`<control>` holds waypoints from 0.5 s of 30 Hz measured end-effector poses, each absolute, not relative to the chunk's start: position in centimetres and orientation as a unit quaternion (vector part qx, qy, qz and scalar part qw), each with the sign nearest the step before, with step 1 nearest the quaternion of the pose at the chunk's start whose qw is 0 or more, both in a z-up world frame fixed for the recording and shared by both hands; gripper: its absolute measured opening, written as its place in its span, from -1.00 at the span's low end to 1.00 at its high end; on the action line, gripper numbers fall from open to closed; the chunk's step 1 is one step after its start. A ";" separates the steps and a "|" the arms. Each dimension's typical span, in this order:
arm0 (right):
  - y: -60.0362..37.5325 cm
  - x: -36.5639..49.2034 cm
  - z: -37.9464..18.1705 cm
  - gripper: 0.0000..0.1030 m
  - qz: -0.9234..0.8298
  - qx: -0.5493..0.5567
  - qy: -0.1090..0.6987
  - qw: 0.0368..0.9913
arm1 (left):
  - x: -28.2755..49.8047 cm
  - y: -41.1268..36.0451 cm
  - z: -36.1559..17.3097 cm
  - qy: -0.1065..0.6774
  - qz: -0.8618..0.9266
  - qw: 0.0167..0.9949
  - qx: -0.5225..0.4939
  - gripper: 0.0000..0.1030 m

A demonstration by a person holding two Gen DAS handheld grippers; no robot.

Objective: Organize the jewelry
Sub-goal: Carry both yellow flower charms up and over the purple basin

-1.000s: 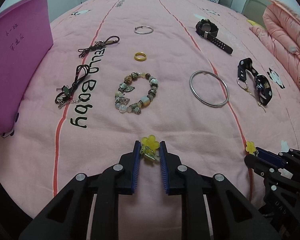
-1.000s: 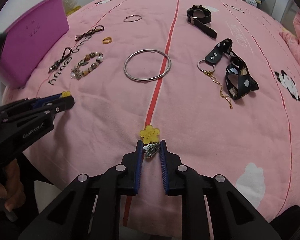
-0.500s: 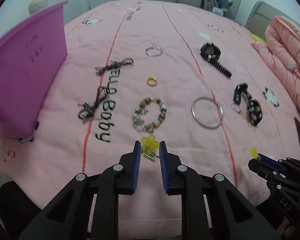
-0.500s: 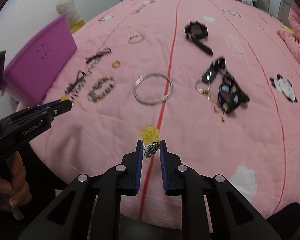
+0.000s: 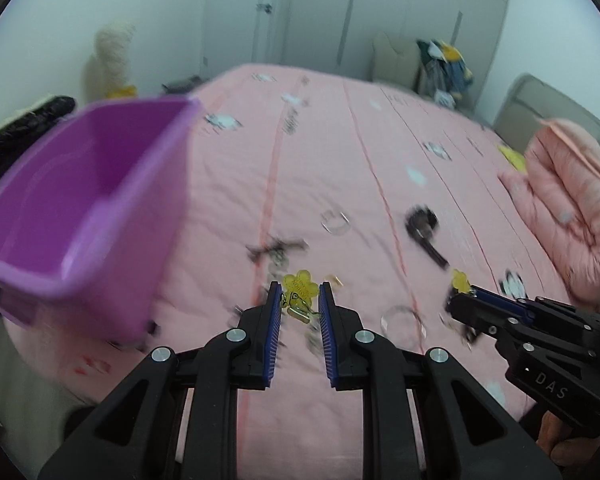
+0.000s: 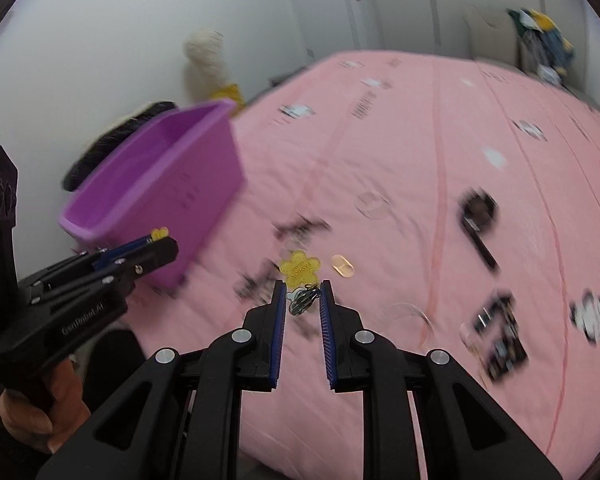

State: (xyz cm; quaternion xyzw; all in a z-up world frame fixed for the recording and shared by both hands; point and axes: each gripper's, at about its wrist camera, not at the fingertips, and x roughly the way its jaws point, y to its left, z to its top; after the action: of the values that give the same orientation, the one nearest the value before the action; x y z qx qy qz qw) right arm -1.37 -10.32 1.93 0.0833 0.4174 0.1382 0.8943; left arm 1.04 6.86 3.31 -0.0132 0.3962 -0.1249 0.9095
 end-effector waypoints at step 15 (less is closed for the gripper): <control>7.9 12.3 8.8 -0.68 0.302 0.050 0.377 0.874 | 9.6 24.7 8.0 0.371 0.065 0.925 -0.047 -0.63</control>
State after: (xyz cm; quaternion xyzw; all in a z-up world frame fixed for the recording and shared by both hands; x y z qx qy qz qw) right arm 12.27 7.93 8.80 0.0497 0.3767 0.3016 0.8744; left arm 9.56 24.73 7.96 -0.0466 0.3711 0.0647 0.9251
